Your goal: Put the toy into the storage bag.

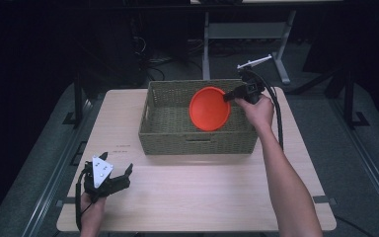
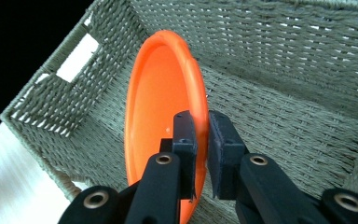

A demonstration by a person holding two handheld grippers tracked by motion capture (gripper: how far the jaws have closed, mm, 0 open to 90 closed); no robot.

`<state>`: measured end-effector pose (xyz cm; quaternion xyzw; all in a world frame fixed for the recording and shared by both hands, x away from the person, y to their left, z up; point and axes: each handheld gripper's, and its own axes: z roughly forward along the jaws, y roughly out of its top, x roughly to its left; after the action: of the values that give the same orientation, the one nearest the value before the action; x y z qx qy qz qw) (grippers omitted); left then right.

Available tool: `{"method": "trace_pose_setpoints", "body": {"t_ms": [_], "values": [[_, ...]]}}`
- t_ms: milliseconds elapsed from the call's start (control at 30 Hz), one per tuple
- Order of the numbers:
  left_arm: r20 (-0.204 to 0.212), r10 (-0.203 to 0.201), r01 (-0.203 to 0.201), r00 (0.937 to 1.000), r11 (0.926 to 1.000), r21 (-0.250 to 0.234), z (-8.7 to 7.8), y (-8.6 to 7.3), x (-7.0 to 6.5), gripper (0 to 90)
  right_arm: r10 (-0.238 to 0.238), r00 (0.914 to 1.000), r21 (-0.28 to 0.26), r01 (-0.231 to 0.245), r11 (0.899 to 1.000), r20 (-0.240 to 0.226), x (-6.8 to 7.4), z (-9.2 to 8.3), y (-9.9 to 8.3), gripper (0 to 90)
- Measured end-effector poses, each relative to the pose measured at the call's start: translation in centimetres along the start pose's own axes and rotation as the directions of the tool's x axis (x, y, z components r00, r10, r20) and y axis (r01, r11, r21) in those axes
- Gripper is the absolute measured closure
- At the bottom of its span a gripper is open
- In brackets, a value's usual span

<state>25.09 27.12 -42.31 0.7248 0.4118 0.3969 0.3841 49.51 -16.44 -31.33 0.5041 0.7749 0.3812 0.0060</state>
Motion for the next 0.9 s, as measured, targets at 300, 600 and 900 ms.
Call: {"method": "trace_pose_setpoints", "body": {"t_ms": [300, 600, 900], "values": [[0.001, -0.006, 0.006, 1.0000, 1.0000, -0.001, 0.0, 0.0, 0.0, 12.7, 0.003, 1.0000, 0.019, -0.003, 1.000, 0.005, -0.3, 0.9, -0.4, 81.8], [-0.001, -0.007, 0.007, 1.0000, 1.0000, 0.000, 0.0, 0.0, 0.1, 12.7, -0.003, 0.9998, 0.062, 0.002, 0.998, 0.022, -0.3, 2.0, -0.5, 81.7], [0.000, -0.004, 0.004, 1.0000, 1.0000, -0.001, 0.0, 0.0, 0.0, 12.8, 0.009, 0.9999, 0.075, -0.010, 0.997, 0.014, -0.4, 2.5, -0.6, 81.6]]}}
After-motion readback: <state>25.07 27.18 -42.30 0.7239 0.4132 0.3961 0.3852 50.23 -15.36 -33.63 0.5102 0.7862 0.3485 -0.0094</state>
